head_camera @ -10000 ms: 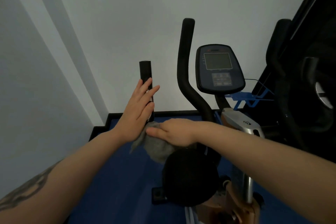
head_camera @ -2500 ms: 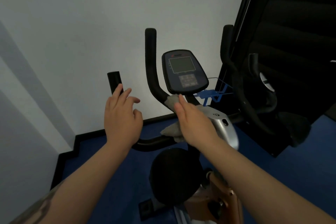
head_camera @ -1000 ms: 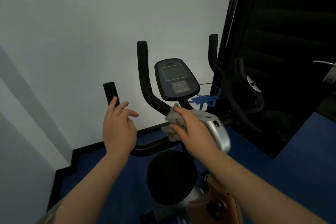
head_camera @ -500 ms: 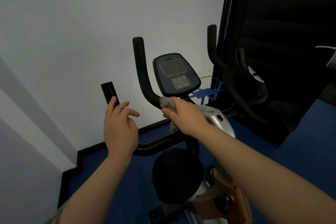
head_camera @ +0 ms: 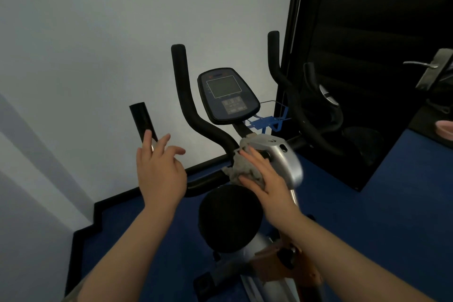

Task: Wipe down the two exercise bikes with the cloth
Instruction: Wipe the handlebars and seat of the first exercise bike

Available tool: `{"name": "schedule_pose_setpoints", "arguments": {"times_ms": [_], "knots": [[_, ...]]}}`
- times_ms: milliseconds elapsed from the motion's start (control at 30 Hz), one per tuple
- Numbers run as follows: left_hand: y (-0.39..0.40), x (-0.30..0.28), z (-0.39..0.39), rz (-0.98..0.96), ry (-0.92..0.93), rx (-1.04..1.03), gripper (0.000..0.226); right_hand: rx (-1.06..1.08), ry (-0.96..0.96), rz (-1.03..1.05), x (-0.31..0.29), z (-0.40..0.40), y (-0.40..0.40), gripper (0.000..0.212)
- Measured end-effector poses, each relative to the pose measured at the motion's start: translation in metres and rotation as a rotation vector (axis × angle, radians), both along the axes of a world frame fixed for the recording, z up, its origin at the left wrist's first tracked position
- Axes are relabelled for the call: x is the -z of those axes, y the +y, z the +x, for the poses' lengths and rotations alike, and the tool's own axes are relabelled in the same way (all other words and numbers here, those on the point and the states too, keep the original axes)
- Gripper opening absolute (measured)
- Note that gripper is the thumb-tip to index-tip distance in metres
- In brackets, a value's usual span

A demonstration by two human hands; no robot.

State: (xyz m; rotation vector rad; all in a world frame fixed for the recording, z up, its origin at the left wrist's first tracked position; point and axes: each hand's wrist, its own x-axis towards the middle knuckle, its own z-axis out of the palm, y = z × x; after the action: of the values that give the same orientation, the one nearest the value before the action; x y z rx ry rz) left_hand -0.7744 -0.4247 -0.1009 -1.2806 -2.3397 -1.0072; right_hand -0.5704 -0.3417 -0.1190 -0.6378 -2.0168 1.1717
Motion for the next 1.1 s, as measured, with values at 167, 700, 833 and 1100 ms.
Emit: {"name": "schedule_pose_setpoints", "arguments": {"times_ms": [167,700,833,1100], "knots": [[-0.002,0.002,0.002,-0.011,0.018,-0.002,0.026,0.202,-0.109,-0.065,-0.029,-0.038,0.032,0.027],[0.007,-0.027,-0.027,-0.194,0.224,0.11,0.039,0.016,-0.216,-0.107,-0.063,-0.055,0.056,0.018],[0.03,-0.056,-0.054,-0.063,0.227,0.011,0.037,-0.015,-0.244,-0.121,-0.091,-0.105,0.07,0.045],[0.05,-0.038,-0.068,0.0,0.078,-0.119,0.07,0.082,-0.185,-0.355,-0.109,-0.194,0.094,0.057]]}}
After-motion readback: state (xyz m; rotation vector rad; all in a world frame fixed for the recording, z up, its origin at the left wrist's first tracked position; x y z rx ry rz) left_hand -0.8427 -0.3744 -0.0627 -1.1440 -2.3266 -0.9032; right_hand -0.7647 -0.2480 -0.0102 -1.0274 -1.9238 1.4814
